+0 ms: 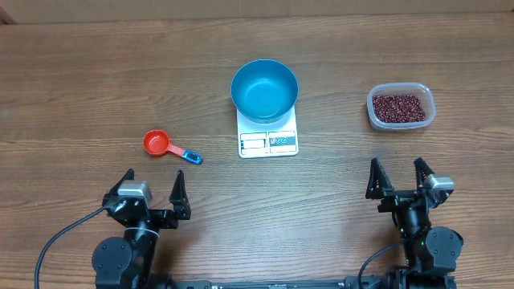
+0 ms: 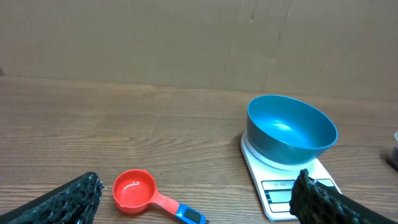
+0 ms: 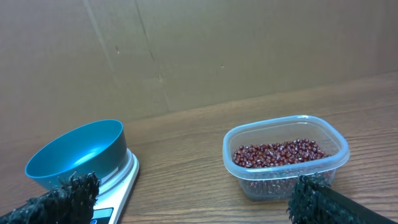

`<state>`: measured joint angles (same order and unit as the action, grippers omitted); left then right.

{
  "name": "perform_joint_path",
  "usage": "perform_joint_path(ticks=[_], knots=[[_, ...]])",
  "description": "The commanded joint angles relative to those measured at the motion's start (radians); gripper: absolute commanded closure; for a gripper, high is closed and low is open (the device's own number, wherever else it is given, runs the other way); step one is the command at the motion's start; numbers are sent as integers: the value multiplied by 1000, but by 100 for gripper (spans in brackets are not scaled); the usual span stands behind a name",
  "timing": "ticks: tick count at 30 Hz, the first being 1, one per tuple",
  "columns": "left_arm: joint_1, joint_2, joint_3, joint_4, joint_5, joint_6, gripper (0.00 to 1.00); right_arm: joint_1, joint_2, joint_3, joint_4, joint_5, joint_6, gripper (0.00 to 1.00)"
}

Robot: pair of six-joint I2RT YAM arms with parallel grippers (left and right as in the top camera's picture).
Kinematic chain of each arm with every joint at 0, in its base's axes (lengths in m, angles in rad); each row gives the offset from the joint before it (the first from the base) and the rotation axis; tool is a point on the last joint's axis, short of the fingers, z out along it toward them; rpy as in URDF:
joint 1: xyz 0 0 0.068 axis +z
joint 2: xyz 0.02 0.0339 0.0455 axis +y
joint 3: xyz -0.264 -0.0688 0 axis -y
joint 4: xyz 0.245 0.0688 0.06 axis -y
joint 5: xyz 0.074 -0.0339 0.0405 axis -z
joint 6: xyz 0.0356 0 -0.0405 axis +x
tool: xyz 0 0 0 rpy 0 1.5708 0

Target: Scoop item into bowl and weigh 150g on scale

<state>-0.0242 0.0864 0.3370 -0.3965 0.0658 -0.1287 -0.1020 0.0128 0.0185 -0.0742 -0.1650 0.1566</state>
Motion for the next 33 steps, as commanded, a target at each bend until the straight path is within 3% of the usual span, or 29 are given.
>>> perform_joint_path(ticks=[1,24,33], knots=[[9,5,26,5,-15,-6,0,6,-10,-11,5,7,-1,0],[9,5,31,0,-38,-20,0,6,-10,-11,5,8,-1,0],[9,68,171,-139,-110,-25,0,6,-10,-11,5,8,-1,0]])
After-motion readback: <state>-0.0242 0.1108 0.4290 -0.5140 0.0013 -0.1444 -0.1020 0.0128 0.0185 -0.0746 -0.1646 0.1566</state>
